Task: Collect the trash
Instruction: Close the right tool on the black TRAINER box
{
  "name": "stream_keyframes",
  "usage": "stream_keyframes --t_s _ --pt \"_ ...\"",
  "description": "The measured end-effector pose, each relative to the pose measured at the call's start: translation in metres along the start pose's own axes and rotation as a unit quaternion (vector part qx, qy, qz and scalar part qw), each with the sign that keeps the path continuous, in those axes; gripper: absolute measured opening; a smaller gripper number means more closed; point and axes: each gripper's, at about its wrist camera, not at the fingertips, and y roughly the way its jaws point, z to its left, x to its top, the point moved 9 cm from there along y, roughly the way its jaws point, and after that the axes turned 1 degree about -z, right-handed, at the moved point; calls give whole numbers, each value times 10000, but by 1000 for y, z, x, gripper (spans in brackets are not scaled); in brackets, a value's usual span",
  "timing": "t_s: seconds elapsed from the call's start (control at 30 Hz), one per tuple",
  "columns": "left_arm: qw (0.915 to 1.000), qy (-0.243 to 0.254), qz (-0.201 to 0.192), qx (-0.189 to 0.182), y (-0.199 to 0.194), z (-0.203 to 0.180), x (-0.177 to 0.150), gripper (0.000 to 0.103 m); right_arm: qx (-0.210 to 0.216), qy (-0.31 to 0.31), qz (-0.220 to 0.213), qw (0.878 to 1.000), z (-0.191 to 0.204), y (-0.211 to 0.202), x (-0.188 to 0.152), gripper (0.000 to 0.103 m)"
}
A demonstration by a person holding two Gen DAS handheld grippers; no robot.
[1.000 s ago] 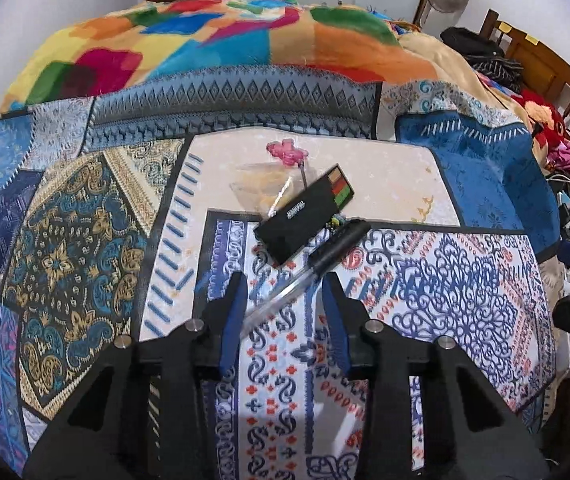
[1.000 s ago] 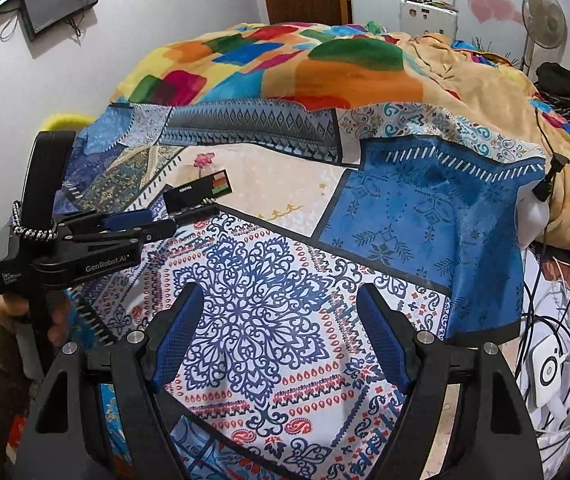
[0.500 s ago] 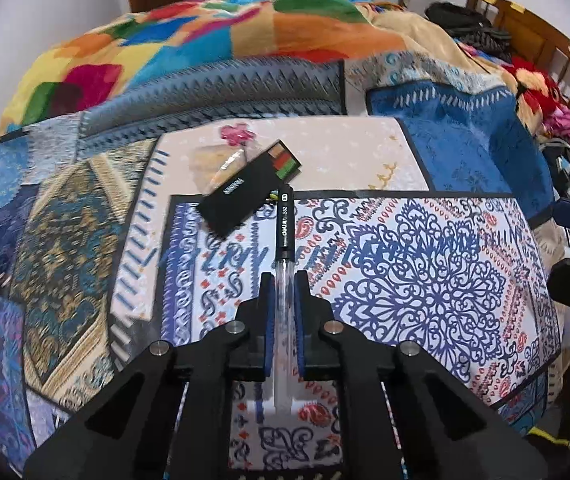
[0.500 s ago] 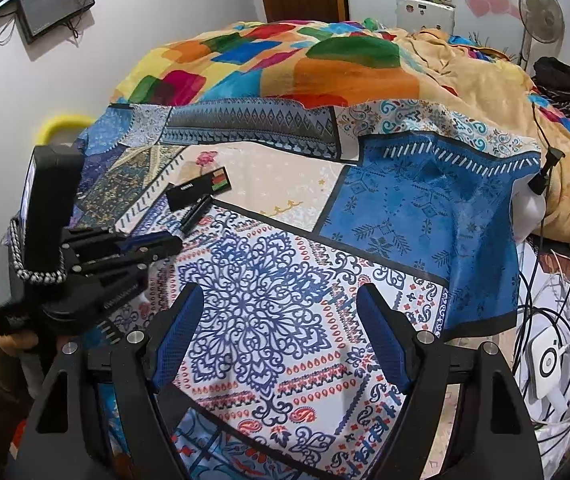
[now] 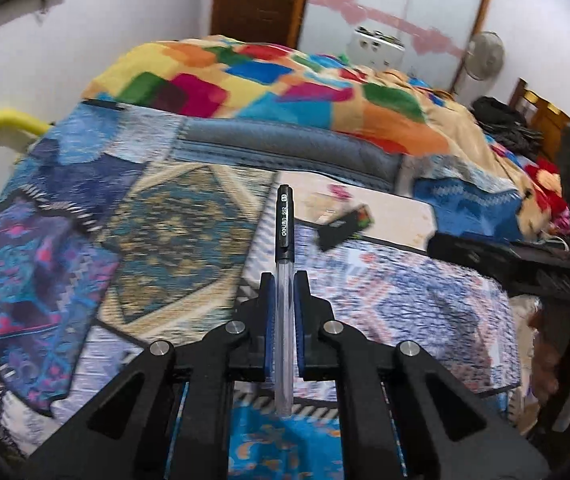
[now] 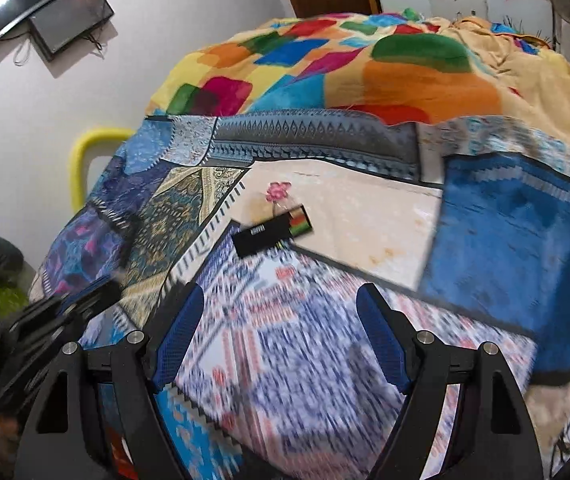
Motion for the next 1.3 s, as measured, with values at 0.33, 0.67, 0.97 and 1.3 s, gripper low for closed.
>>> stream_keyframes --t_s 0.33,0.67,0.97,1.3 --pt "9991 -356 1 230 2 45 -17 7 -536 376 206 9976 13 88 31 76" --pt "9990 -440 6 120 4 48 -25 7 -1433 -951 285 9847 -1 86 7 76" --pt "9988 -492 -28 23 -1 38 -29 7 -1071 -1166 473 9863 -33 45 -23 75" --pt "9984 -565 15 85 2 39 -29 7 -603 -1083 399 9915 0 75 9 45"
